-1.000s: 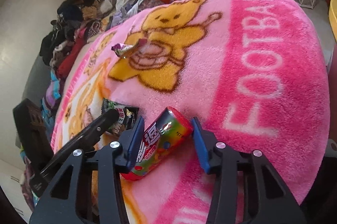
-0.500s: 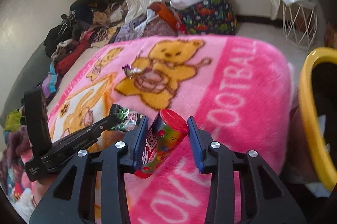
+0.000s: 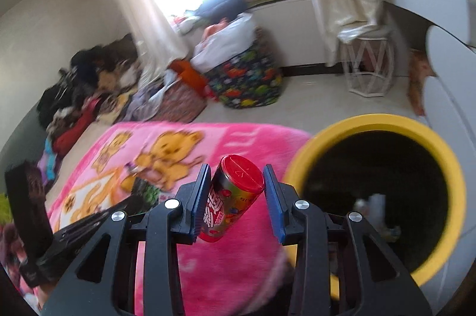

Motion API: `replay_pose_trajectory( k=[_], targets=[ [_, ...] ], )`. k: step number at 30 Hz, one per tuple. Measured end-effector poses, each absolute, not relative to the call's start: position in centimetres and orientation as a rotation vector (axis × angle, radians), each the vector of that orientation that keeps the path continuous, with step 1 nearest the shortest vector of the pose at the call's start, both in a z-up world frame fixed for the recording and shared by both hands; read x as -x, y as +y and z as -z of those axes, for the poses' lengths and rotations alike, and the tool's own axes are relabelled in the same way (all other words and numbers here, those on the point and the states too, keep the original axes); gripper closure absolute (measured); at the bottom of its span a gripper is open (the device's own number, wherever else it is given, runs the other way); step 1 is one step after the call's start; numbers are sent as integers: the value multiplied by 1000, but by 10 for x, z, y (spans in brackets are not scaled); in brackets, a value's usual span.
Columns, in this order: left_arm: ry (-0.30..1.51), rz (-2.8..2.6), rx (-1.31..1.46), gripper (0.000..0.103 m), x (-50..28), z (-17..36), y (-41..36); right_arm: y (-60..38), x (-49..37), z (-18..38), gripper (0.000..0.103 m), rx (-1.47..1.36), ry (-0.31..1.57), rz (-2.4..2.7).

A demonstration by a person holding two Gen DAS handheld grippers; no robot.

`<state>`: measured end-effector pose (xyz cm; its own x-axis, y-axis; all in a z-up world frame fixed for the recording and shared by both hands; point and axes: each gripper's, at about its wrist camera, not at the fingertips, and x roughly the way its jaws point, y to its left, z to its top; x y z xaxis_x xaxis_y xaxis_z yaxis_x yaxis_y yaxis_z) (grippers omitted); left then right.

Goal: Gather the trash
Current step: 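Carry the green pack and candy tube over the yellow bin, then open both tools to drop the pack and tube into the bin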

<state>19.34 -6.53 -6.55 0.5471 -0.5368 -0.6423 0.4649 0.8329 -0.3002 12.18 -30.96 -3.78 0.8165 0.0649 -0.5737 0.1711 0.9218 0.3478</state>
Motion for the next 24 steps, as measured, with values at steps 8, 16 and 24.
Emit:
replay_pose_trajectory(
  k=[8,16,24],
  targets=[
    [774,701,15,101,-174,58,-139,-380,-93,43,69,-470,604,192],
    [801,781,-60,100,-164,68,-198,-423,-87,66,67,-536,664,255],
    [820,770,-103,36,-153,76,-215,-437,-50,67,39,-563,670,286]
  ],
)
